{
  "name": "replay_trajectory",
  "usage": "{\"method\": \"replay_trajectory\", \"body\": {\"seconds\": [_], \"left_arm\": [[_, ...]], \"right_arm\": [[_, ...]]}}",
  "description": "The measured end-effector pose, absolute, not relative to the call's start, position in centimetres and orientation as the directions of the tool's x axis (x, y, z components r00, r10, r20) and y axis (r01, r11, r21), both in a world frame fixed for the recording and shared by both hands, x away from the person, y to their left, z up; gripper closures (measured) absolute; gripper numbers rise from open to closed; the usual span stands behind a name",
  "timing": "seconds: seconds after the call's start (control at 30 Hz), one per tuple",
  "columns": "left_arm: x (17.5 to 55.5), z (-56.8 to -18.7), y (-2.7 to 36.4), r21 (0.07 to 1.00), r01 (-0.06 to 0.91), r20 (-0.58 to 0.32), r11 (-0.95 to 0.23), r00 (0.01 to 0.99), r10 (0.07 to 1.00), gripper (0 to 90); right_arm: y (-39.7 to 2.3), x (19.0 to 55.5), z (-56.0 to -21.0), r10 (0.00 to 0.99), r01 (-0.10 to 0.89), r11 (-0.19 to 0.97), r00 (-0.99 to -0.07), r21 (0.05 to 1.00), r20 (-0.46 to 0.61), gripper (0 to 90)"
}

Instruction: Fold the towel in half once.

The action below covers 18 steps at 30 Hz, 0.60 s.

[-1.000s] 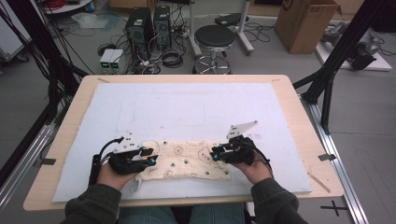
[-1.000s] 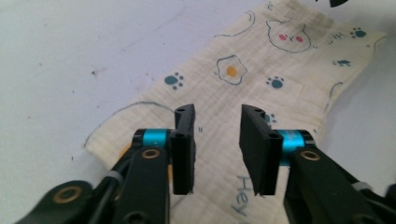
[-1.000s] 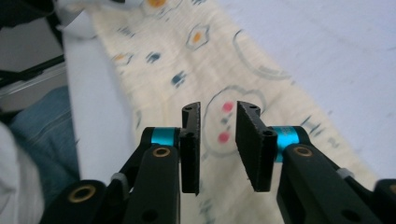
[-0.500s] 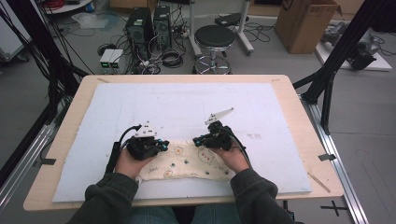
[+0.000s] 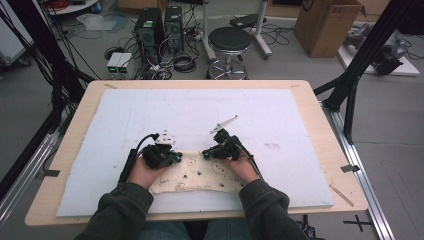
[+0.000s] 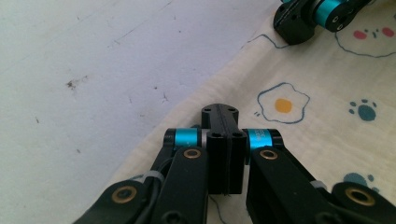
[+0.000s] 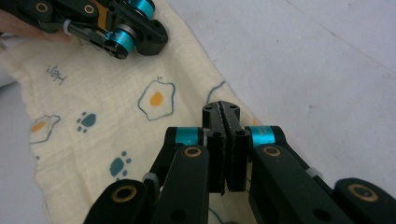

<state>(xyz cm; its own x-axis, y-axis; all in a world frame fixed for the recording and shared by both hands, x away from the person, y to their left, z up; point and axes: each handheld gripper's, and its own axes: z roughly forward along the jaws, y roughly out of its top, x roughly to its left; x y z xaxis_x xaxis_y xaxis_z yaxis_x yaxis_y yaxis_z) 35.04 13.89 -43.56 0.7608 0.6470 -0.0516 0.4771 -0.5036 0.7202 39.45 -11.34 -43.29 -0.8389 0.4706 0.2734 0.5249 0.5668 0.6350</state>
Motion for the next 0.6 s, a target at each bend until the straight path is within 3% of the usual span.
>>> {"method": "replay_trajectory", "body": {"seconds": [0.6], "left_arm": [[34.4,-43.7,18.1,0.734,0.514,-0.062,-0.443,0.701,0.711,89.7]], "right_arm": [[-16.1,39.3,-44.0,0.525,0.596,0.487,-0.784,0.639,0.331,89.5]]}}
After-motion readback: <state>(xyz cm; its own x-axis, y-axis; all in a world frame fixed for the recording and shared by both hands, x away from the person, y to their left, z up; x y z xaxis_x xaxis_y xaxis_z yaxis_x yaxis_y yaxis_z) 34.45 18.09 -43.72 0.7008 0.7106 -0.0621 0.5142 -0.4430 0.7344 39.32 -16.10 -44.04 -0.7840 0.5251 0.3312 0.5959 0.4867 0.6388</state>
